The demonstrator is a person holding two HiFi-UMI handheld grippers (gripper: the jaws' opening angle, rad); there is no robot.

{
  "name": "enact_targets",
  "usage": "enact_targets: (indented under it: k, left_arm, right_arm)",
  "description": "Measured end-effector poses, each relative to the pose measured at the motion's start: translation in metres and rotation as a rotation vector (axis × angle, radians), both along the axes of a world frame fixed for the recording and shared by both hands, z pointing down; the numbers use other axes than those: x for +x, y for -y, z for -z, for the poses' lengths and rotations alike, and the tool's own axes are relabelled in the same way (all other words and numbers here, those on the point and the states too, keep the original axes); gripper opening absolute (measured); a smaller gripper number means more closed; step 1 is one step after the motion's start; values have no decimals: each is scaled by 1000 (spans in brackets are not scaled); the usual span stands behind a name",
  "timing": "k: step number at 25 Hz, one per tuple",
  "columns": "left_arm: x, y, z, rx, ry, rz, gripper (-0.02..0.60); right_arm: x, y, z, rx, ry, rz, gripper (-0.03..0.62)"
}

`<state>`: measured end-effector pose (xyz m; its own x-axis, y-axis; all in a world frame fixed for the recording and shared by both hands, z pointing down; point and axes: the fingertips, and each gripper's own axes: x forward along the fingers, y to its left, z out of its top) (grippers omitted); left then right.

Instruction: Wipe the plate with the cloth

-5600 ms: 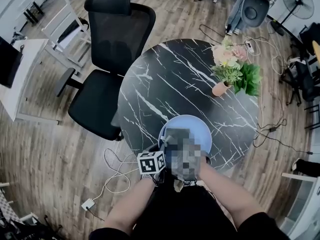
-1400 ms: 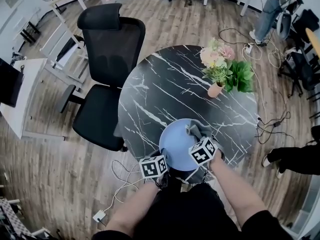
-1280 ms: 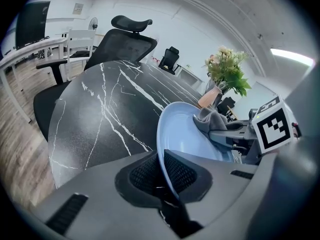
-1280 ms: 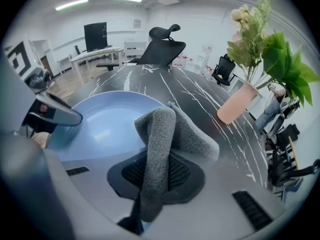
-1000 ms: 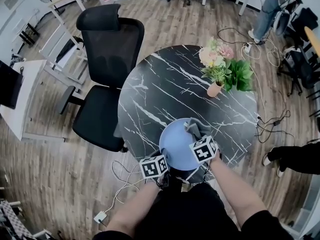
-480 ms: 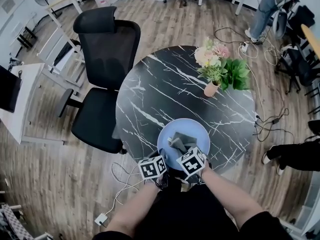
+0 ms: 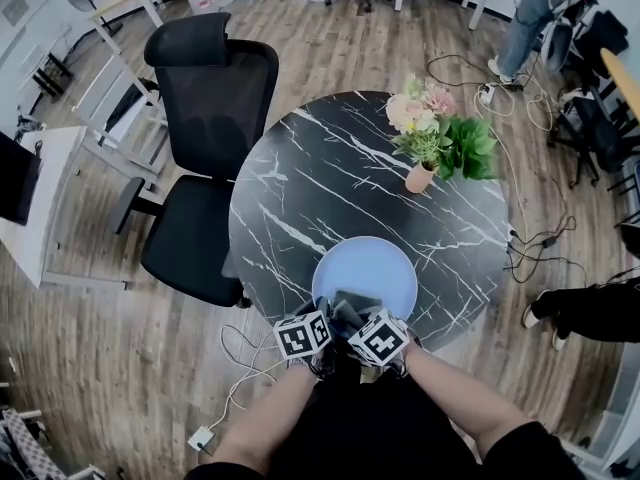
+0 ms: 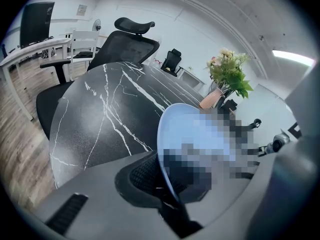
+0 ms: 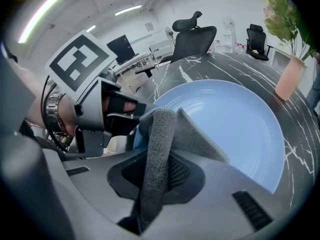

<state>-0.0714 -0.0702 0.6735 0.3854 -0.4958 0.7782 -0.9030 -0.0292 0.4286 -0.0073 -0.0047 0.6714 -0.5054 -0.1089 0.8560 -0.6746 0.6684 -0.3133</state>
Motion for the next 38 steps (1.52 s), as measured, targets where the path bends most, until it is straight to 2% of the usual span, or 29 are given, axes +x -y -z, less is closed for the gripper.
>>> enact_targets:
  k: [3, 6, 11, 17, 26, 33, 38]
  left_arm:
    - [0, 1, 0, -3, -1, 2, 49]
    - [1, 1, 0, -5, 2, 2, 49]
    - [1, 1, 1, -1, 3, 2, 49]
    - [1, 1, 0, 0, 3, 2, 49]
    - [1, 0, 0, 4, 20, -19, 49]
    - [0, 0, 1, 6, 28, -36, 51]
    - [2, 0, 0, 12, 43, -76, 58]
  right_arm:
    - [3, -16, 3, -45, -16, 95, 58]
    - [8, -24, 9, -30, -49, 187, 60]
    - [40, -33, 3, -13, -180, 321, 58]
    - [76, -22, -3, 24, -306, 403, 58]
    - [111, 18, -7, 78, -405, 353, 60]
    - [125, 60, -6, 180, -435, 195, 60]
    - [124, 89, -1, 292, -416, 32, 58]
